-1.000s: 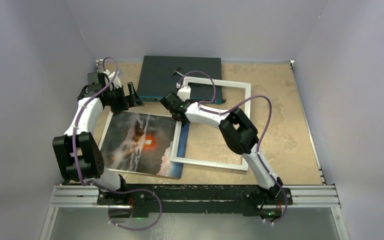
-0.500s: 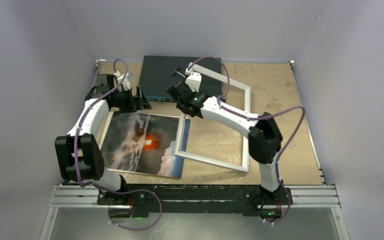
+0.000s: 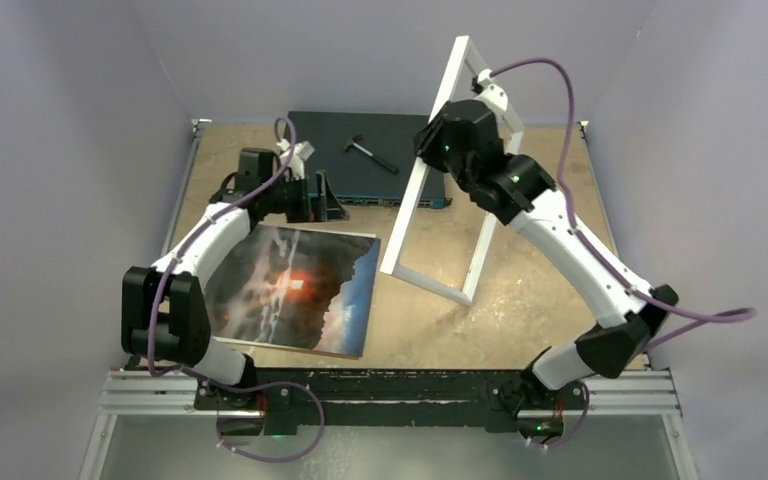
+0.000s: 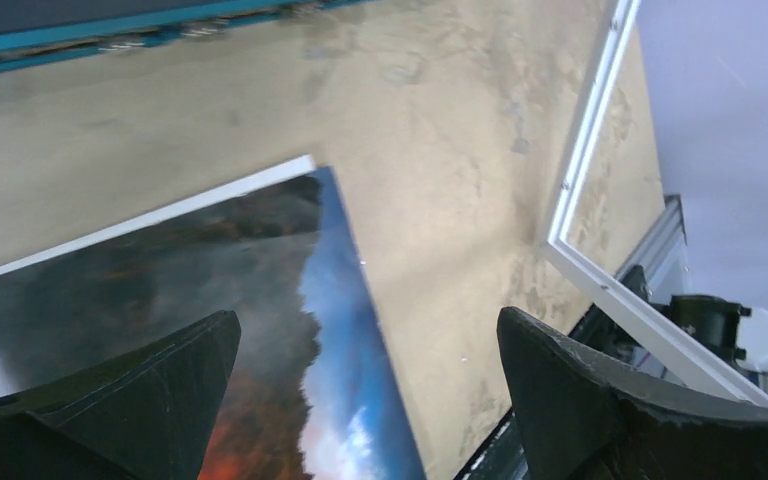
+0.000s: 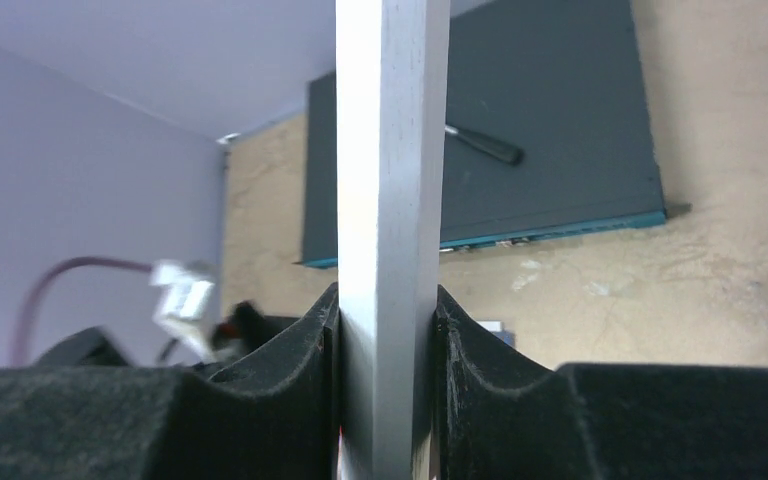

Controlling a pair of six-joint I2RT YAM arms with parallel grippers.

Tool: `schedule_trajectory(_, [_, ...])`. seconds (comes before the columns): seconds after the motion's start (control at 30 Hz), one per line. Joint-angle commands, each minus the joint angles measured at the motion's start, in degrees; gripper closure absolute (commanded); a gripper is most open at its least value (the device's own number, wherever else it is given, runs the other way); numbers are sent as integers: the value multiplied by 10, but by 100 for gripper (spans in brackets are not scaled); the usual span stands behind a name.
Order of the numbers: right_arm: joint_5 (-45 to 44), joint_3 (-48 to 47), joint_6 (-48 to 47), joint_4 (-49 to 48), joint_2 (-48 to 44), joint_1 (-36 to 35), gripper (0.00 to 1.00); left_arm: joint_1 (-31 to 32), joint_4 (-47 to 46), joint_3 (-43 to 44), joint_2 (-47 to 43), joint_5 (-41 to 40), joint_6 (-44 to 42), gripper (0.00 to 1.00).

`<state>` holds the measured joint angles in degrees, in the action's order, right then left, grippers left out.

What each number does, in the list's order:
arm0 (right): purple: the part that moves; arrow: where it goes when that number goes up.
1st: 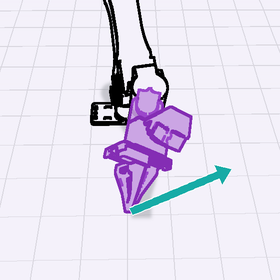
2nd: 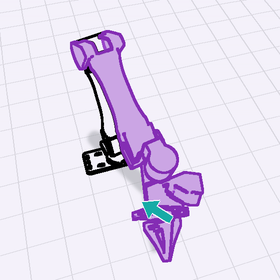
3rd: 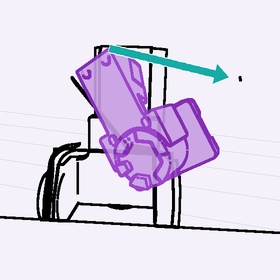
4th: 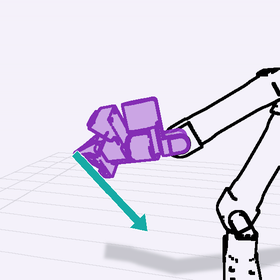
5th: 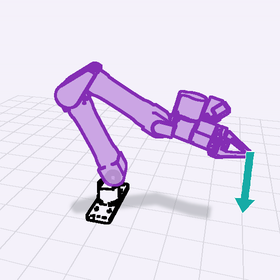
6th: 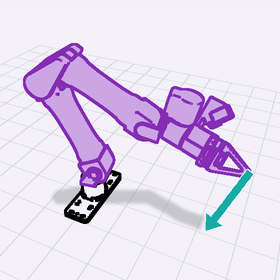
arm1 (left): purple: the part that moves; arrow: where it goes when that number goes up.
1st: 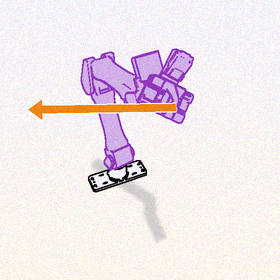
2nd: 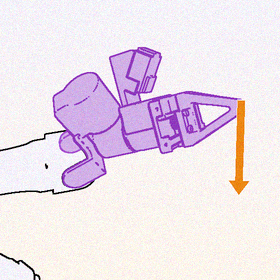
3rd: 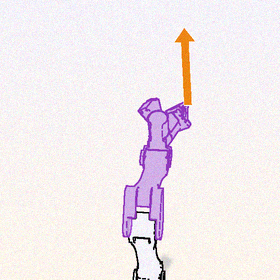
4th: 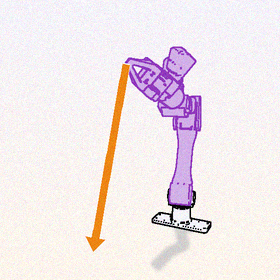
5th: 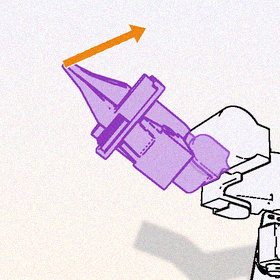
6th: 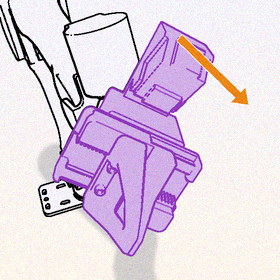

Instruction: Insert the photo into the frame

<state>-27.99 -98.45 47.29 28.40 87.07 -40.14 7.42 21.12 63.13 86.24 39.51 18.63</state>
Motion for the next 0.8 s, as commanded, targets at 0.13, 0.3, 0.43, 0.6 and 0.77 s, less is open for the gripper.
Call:
schedule_trajectory(0.13, [147,-48,-23,-92,-87,-1,100,143,-115,21,45,19,59,0])
schedule_trajectory(0.3, [232,-22,19,-151,-111,11,100,165,-166,38,74,39,76,0])
schedule_trajectory(0.43, [284,5,66,-216,-128,27,100,171,-234,15,72,48,98,0])
schedule_trajectory(0.6, [348,48,149,-298,-131,44,100,172,-353,-39,73,85,175,0])
schedule_trajectory(0.77, [413,101,251,-390,-121,71,100,172,-354,-51,76,60,156,0])
